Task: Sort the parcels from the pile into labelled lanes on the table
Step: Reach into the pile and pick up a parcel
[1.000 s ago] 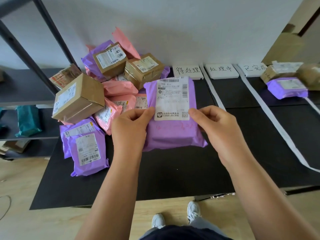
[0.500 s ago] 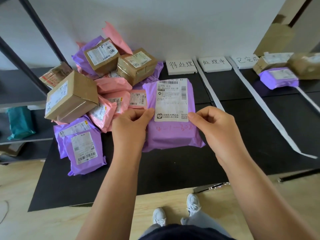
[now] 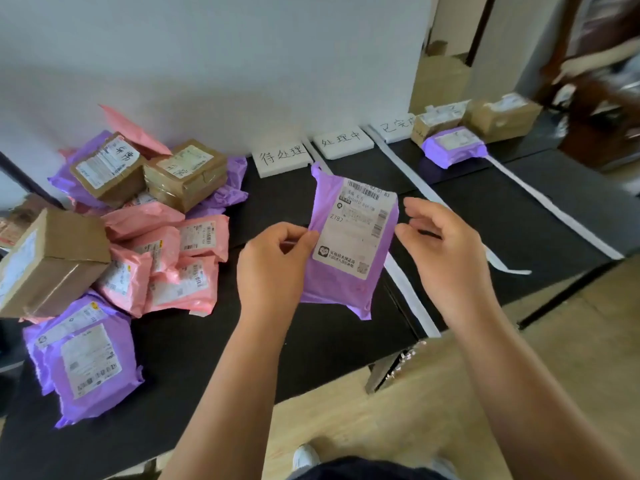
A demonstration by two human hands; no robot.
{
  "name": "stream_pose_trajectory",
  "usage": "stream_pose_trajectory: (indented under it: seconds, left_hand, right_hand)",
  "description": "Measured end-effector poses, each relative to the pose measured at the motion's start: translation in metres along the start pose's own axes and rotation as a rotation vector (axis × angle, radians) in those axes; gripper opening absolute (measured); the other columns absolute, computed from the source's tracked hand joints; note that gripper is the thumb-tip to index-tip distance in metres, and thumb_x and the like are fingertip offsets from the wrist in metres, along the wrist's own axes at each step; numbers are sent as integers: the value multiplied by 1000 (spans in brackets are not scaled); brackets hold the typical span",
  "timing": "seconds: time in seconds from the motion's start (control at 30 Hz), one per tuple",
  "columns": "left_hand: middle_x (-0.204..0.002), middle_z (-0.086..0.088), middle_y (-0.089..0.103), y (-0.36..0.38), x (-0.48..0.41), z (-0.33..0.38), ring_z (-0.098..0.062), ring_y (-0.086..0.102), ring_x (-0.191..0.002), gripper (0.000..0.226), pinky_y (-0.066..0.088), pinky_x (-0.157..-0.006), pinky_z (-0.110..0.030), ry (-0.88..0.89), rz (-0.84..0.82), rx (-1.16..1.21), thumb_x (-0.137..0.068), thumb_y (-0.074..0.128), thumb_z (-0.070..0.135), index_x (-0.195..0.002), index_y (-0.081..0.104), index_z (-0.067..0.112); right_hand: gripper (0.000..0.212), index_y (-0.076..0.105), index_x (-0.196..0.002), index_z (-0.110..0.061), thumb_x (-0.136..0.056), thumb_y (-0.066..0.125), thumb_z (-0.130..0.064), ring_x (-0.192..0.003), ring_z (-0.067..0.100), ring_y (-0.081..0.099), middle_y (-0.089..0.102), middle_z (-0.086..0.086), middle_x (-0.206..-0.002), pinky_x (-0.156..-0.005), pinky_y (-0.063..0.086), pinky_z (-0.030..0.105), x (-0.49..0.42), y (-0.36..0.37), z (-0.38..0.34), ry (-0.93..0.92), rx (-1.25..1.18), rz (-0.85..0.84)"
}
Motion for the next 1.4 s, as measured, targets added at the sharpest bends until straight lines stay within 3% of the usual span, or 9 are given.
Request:
stream_pose_trajectory:
  seconds: [0.13, 0.23, 0.33, 0.67, 0.8, 0.97, 1.1, 1.2, 1.4]
  left_hand:
    - [-84, 17, 67, 66, 17, 36, 2, 63, -79, 7, 43, -60, -11, 71, -93, -67, -94, 64, 31, -90, 68, 32]
    - [-86, 17, 66, 122, 33, 62, 1, 63, -80, 7, 45, -61, -11, 110, -143, -104, -96, 61, 31, -94, 68, 31]
    - [-84, 18, 64, 173, 48, 85, 2, 62, -79, 6, 45, -58, -9, 137, -170, -111, -96, 61, 30, -93, 65, 32]
    - [-85, 19, 66, 296, 79, 137, 2, 62, -80, 8, 47, -60, -9, 165, -239, -69, -95, 63, 29, -95, 72, 29]
    - [-90, 25, 61, 327, 63, 146, 3, 57, -87, 18, 43, -70, -12, 198, -156, -68, -100, 55, 29, -107, 72, 26]
    - [-110, 13, 61, 362, 18, 139, -7, 57, -101, 9, 47, -80, -22, 86, -74, -63, -99, 55, 31, -106, 60, 35]
    - [-98, 10, 62, 398, -26, 142, -5, 58, -84, 5, 39, -63, -16, -30, -179, -81, -99, 55, 34, -98, 57, 30]
    - [-96, 10, 63, 426, -53, 148, -4, 59, -80, 14, 38, -60, -15, -45, -283, -111, -100, 52, 36, -102, 61, 25]
    - [-89, 17, 59, 467, -102, 144, -2, 59, -78, 15, 39, -59, -11, -117, -346, -101, -102, 50, 28, -108, 63, 24]
  right_hand:
    - [44, 51, -141, -29, -98, 60, -26, -122, 0, 45, 48, -21, -129, -98, 40, 21, -15, -64, 30, -50, 148, 34]
    - [45, 48, -144, -30, -100, 57, -29, -128, 3, 45, 49, -13, -142, -77, 34, 0, -29, -117, 59, -35, 263, 57]
    - [41, 53, -141, -25, -101, 54, -32, -103, 0, 52, 58, -10, -129, -63, 37, -5, -42, -165, 92, 30, 288, 33]
    - [17, 77, -107, -18, -94, 66, -21, -85, 8, 67, 72, -10, -93, -74, 55, 30, -64, -279, 175, 136, 148, 153]
    - [18, 76, -108, -19, -95, 64, -23, -66, 10, 61, 70, -8, -89, -56, 48, 29, -86, -297, 199, 213, 100, 219]
    - [19, 75, -108, -16, -98, 61, -24, -81, 10, 68, 72, -6, -93, -57, 51, 31, -138, -312, 222, 289, 100, 272]
    - [20, 75, -108, -20, -100, 58, -28, -79, 11, 66, 71, -4, -101, -58, 49, 27, -196, -312, 233, 351, 95, 296]
    - [21, 73, -111, -20, -100, 58, -28, -78, 6, 61, 67, -4, -103, -53, 42, 14, -237, -307, 238, 358, 157, 284]
    - [8, 67, -99, -26, -99, 59, -25, -72, 2, 58, 61, -12, -93, -47, 42, 10, -296, -289, 261, 432, 168, 221]
Point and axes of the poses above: each hand's wrist, its own x-axis away from the middle knuckle, its own y-axis out of the palm, z = x × y, the point moved 3 cm from there along -x, towards the middle knuckle
